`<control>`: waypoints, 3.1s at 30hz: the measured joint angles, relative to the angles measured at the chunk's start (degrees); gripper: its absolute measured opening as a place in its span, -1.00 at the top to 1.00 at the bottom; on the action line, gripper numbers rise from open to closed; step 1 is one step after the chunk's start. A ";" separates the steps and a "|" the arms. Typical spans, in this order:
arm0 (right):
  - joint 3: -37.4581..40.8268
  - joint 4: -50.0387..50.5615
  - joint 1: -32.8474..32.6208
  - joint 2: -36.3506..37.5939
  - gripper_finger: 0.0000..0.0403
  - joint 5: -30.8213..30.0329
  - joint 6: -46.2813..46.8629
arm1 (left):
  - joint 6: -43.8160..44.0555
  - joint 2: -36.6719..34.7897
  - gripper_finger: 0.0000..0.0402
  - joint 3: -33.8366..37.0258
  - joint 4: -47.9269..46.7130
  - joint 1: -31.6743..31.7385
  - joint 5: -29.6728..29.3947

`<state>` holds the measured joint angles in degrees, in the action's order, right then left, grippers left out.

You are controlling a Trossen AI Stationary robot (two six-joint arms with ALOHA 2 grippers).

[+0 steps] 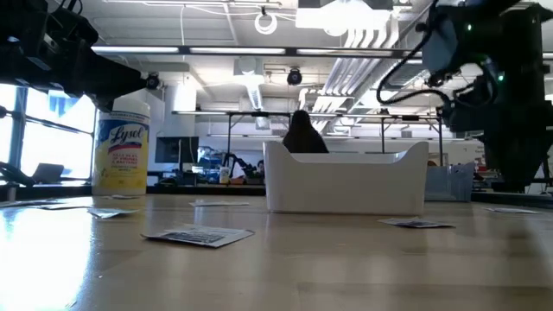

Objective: Pick & Place First Aid Supplies
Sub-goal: Put the blue alcohol pad into the white bin

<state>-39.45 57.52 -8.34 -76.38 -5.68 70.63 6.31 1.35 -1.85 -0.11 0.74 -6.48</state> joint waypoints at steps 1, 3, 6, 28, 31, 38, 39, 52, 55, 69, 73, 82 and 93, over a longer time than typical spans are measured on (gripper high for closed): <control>0.92 -1.34 0.81 0.00 0.39 -0.56 -0.84 | 0.00 -0.01 0.41 0.00 -0.02 0.00 0.00; 2.74 -4.15 2.41 0.00 0.39 -1.11 -2.71 | 0.00 0.02 0.41 0.00 -0.02 0.02 0.00; 5.61 -7.86 4.05 0.00 0.39 -1.65 -4.07 | 0.00 0.01 0.41 0.00 -0.02 0.00 0.00; 11.57 -17.31 8.80 0.63 0.61 0.48 -6.75 | 0.00 0.02 0.41 0.00 -0.01 0.00 0.00; 11.24 -16.80 8.86 0.64 0.64 0.27 -6.74 | -0.02 0.02 0.41 0.00 -0.02 0.02 0.00; 11.11 -16.66 8.94 1.60 0.75 -0.77 -7.63 | -0.02 0.02 0.41 0.00 -0.02 0.02 0.00; 11.13 -16.70 8.94 1.62 0.78 -0.93 -7.63 | -0.02 0.02 0.41 0.00 -0.01 0.02 0.00; 9.50 -13.76 8.97 1.77 0.98 -1.68 -7.65 | 0.00 0.02 0.41 0.00 0.01 0.00 0.00; 5.86 -6.35 7.91 1.49 0.99 -3.57 -7.68 | 0.00 0.02 0.41 0.00 0.00 0.00 0.00; -24.33 2.10 -2.16 -3.85 1.00 -14.29 -11.51 | -0.01 0.01 0.41 0.00 0.00 0.00 0.00; -32.79 2.08 -3.33 -11.71 1.00 -13.86 -15.76 | -0.01 -0.01 0.41 0.00 0.00 0.00 0.00; -41.89 1.98 0.96 -28.48 1.00 -7.26 -23.08 | 0.00 0.02 0.41 0.00 0.00 -0.01 -0.02; -37.68 -0.29 6.23 -32.48 0.95 -3.97 -21.78 | 0.00 0.01 0.41 0.00 0.00 -0.01 0.00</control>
<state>-77.13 57.23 -2.12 -108.86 -9.66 48.85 6.31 1.36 -1.85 -0.10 0.73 -6.48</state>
